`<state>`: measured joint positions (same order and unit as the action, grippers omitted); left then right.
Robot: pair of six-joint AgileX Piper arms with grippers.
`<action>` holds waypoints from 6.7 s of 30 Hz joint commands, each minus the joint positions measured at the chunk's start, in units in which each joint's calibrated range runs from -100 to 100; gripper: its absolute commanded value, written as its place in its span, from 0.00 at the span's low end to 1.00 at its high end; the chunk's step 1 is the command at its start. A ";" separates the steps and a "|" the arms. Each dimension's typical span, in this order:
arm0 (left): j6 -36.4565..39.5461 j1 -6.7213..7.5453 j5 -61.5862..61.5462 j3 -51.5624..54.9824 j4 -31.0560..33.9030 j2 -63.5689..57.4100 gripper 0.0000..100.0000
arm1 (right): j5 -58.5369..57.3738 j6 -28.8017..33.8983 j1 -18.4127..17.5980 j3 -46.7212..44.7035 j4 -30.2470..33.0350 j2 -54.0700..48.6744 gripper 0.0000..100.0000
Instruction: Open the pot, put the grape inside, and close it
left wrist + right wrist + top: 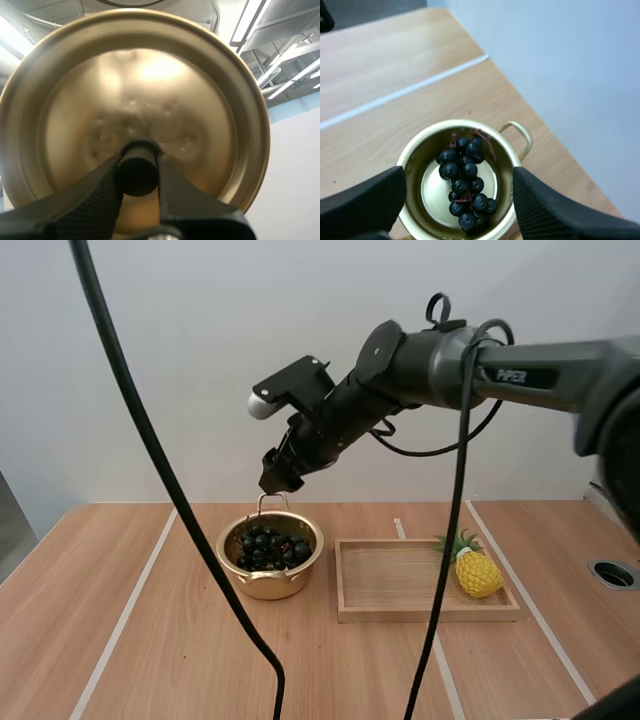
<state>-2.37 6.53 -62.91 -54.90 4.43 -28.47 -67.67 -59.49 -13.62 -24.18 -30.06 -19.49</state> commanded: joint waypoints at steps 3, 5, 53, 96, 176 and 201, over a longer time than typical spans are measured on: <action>0.44 -0.02 1.32 -0.22 0.35 -0.22 0.00 | -6.42 3.76 0.19 -0.19 4.14 -9.91 1.00; 0.44 -0.02 1.32 -0.22 0.35 -0.22 0.00 | -9.19 5.61 0.19 -0.19 6.29 -13.89 1.00; 0.44 -0.02 -10.08 -0.22 0.35 -0.21 0.00 | -32.33 23.37 0.19 -21.89 22.25 -67.98 0.00; -7.83 -0.02 -37.09 37.49 0.59 8.62 0.00 | -32.33 23.37 0.19 -21.89 22.25 -67.98 0.00; -32.25 -3.15 -37.09 62.04 -14.21 41.18 0.00 | -32.33 23.37 0.19 -21.89 20.47 -67.98 0.00; -32.09 -2.59 -37.09 68.70 -12.63 38.57 0.00 | -32.33 23.37 0.19 -21.89 20.47 -67.98 0.00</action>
<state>-33.40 3.64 -100.00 12.21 -7.31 10.94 -100.00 -36.32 -13.62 -45.87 -9.42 -87.05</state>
